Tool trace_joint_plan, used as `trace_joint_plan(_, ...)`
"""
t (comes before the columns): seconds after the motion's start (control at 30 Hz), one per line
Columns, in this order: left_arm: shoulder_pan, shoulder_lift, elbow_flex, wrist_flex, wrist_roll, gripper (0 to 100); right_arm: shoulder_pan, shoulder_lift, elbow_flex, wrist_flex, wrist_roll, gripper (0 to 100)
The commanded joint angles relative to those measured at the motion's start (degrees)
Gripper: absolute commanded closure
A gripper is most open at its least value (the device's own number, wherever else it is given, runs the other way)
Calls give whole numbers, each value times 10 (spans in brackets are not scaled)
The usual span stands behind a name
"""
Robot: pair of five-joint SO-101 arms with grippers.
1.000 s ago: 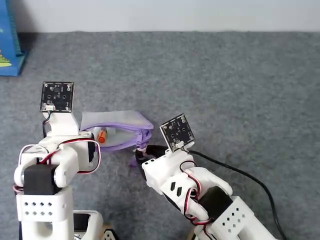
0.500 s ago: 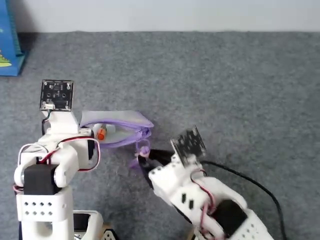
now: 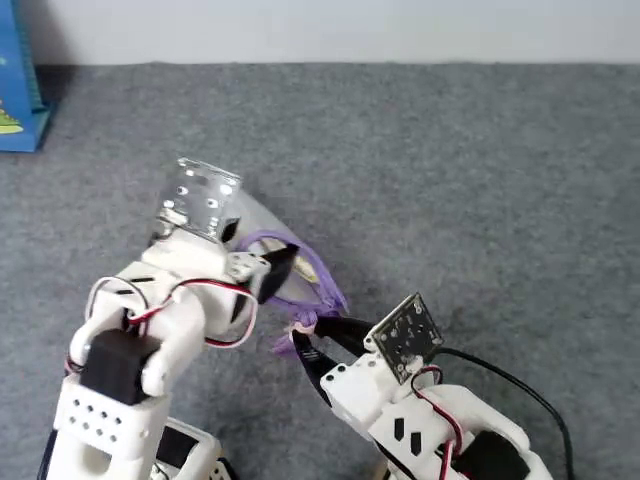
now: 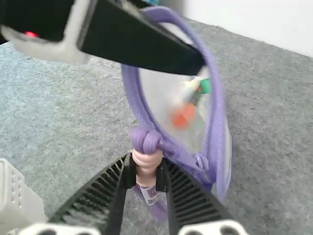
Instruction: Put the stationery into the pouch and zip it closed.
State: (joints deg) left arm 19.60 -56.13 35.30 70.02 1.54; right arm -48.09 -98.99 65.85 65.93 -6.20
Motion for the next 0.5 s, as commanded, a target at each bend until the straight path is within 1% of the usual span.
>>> trace_joint_plan(0.0,62,-3,-12,-32,-7,735,-7,1,-6,5,9,991)
trace_joint_plan(0.3,124,3,-12,-105,-8,735,-5,0,-7,9,7,991)
trace_joint_plan(0.47,161,-1,-13,-105,-9,735,-4,0,-7,7,5,991)
